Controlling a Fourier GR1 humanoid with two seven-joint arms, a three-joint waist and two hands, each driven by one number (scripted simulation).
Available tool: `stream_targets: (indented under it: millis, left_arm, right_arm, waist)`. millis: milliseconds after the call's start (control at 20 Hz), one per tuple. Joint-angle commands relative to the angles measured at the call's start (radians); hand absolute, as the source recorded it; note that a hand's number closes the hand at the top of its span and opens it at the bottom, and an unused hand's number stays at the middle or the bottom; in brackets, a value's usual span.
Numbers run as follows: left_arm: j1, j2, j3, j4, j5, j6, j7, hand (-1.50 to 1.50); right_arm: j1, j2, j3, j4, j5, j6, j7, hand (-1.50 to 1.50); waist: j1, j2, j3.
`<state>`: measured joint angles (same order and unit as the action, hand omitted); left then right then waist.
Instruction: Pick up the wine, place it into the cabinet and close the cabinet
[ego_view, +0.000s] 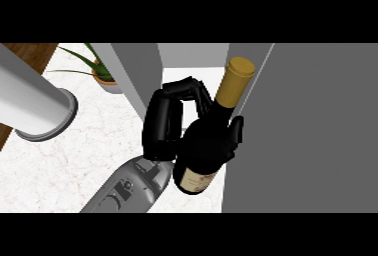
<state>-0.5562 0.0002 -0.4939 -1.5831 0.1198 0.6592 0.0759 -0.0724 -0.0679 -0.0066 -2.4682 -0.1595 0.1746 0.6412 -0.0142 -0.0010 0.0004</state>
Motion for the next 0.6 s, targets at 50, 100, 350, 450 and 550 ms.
stream_targets:
  millis: [50,100,350,450,550]
  left_arm:
    - [0.001,0.0,0.015,0.024,0.036,0.005,-0.037,1.5]
    - [0.01,0.0,-0.025,0.068,0.074,0.051,-0.106,1.5]
    - [0.076,0.0,-0.086,0.083,0.159,0.102,-0.216,1.5]
    - [0.046,0.0,0.074,0.12,0.168,-0.039,-0.207,1.5]
    - [0.027,0.0,-0.007,0.166,0.205,0.055,-0.259,1.5]
  right_arm:
    - [0.026,-0.033,-0.096,-0.08,-0.179,0.029,0.015,-1.5]
    - [-0.038,-0.001,0.022,-0.113,-0.048,-0.042,0.11,-1.5]
    - [0.003,0.001,0.008,-0.119,-0.08,-0.023,0.079,-1.5]
    - [0.028,-0.005,-0.035,-0.107,-0.107,-0.008,0.044,-1.5]
    - [0.096,0.017,0.016,-0.116,-0.056,0.017,-0.014,-1.5]
  waist:
    - [0.004,0.0,0.0]
    - [0.003,0.001,-0.001]
    - [0.0,0.0,-0.001]
    - [0.005,0.001,0.0]
    - [0.0,0.001,0.0]
